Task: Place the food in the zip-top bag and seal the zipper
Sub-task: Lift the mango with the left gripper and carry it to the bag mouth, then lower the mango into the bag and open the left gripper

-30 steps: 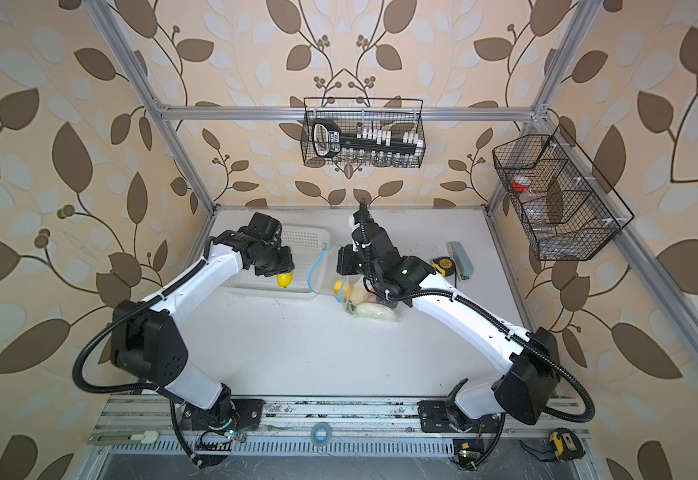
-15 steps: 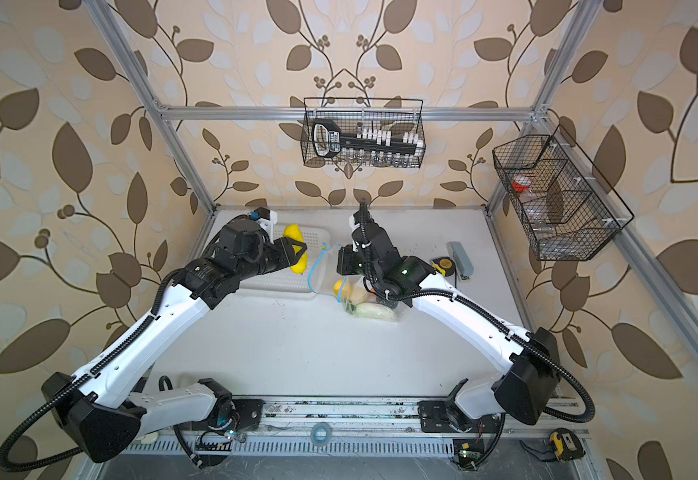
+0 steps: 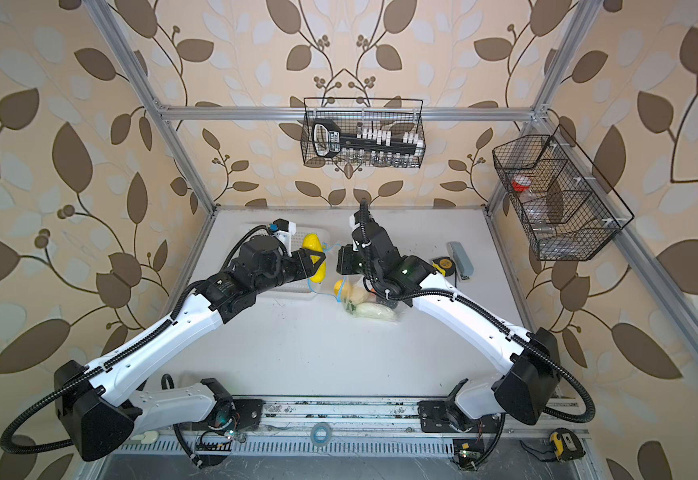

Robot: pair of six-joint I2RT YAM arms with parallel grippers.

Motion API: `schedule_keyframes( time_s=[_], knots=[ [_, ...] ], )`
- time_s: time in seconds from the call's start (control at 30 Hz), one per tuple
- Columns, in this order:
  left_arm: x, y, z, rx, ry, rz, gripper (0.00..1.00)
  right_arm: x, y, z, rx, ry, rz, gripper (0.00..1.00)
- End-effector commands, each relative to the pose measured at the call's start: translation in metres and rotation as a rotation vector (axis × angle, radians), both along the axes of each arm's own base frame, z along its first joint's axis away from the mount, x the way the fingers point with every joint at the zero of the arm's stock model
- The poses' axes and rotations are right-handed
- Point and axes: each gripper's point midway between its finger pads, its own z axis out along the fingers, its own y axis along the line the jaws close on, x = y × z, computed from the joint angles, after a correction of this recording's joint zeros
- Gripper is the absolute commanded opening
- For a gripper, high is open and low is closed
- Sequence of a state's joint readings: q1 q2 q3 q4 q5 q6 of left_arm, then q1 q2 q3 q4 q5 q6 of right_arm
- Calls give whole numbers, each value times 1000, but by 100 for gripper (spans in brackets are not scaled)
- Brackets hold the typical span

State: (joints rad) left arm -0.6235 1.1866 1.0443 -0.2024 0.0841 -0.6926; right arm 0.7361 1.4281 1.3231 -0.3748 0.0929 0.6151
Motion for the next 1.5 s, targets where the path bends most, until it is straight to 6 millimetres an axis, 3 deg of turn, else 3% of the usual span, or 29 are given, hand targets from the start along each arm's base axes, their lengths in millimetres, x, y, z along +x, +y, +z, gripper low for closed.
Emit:
schedule_keyframes(
  time_s=[0.0,0.33,0.6,0.97,1.47],
  knots=[
    [4,-3,17,-63,-67,28,37,3,1,19,38,-17,-6,0],
    [3,-1,-7,-24,-40,60,37,4,4,20,40,-17,-5,0],
    [-3,-18,-10,-25,-56,25,40,4,8,22,43,-16,1,0],
    [-7,-27,-32,19,-48,-15,42,5,11,25,41,-18,8,0],
    [-5,-37,-52,71,-8,-41,53,5,12,24,39,-19,9,0]
  ],
)
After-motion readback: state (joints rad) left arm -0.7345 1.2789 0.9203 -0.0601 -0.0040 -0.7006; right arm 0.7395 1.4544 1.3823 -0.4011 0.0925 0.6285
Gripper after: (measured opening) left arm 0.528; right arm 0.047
